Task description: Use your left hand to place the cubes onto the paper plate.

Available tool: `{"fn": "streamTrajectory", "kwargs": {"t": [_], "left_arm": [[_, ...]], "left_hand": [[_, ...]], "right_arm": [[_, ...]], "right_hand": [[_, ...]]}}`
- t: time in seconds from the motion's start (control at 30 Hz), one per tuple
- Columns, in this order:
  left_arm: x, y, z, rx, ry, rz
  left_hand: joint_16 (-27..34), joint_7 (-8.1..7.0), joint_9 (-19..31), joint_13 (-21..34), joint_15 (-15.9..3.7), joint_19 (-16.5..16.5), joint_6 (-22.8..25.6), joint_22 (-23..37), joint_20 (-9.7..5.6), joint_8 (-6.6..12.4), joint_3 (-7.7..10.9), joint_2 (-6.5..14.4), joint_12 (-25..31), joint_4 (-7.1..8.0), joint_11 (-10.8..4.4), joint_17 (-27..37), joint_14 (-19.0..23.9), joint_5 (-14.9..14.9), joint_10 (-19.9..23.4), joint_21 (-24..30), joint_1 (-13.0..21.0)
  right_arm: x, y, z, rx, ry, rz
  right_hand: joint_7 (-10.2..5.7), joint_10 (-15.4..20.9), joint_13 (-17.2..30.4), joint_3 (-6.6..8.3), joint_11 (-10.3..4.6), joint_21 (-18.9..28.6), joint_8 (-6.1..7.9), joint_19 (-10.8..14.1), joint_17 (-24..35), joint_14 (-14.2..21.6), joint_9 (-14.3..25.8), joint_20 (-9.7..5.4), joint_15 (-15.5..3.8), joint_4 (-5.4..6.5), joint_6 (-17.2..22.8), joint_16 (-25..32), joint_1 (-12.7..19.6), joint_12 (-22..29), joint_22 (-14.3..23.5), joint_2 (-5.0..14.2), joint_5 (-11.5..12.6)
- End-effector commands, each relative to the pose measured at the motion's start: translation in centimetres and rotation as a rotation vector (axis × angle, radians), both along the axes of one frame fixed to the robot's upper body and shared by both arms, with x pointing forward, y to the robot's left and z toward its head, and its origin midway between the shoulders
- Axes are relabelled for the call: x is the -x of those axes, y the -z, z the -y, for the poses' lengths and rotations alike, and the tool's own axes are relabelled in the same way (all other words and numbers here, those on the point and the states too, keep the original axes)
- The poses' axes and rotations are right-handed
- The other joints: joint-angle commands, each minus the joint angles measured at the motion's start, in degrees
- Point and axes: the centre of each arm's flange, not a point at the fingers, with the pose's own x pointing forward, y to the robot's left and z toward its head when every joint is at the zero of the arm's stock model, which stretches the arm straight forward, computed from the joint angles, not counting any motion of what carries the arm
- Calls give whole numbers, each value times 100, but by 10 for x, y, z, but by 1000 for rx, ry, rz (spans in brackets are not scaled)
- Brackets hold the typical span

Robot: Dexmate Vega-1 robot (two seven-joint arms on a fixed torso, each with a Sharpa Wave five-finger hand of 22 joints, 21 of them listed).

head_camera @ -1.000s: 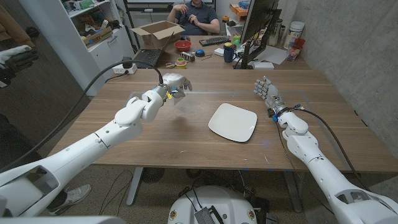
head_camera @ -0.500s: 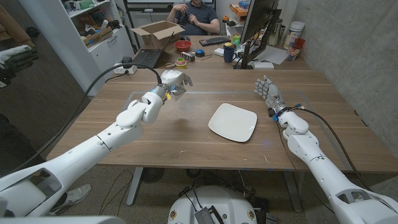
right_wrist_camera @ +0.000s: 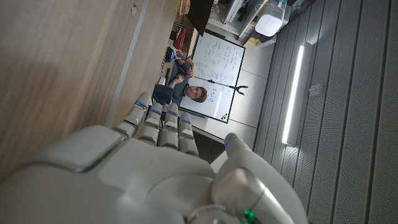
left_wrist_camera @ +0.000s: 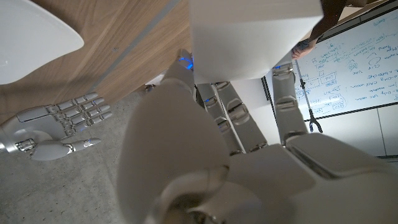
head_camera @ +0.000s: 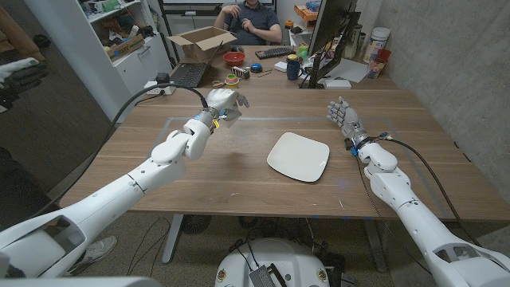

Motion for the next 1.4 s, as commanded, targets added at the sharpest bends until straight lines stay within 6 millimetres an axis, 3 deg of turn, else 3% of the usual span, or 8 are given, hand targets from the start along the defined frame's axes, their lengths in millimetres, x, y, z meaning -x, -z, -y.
{"fn": "streamTrajectory", "kwargs": {"t": [0.03,0.9,1.4], "left_arm": [[-4,-1,9,29,80,-11],[-7,-4,32,24,229,-44],[-8,-1,45,9,311,-100]], "left_hand": [[-22,9,34,5,-547,1136,62,4,-2062,-7,-9,570,46,9,2,801,104,58,26,83,652],[-116,91,48,-68,-547,1053,269,-49,-2042,-13,-16,566,117,40,-31,843,225,61,157,313,626],[-175,156,-2,-85,-541,1013,339,-76,-2042,-60,9,582,148,51,-34,860,271,63,189,402,612]], "right_arm": [[4,0,2,22,2,5],[12,-11,1,100,18,39],[28,-19,5,126,32,82]], "right_hand": [[10,33,12,-2,50,-12,44,31,20,25,15,25,40,25,29,2,-67,11,23,11,30],[12,45,12,-6,38,-41,46,41,17,19,15,26,49,17,39,-2,-69,14,24,1,30],[6,43,12,-15,32,-66,48,34,18,25,15,14,35,17,49,0,-80,13,25,-10,31]]}}
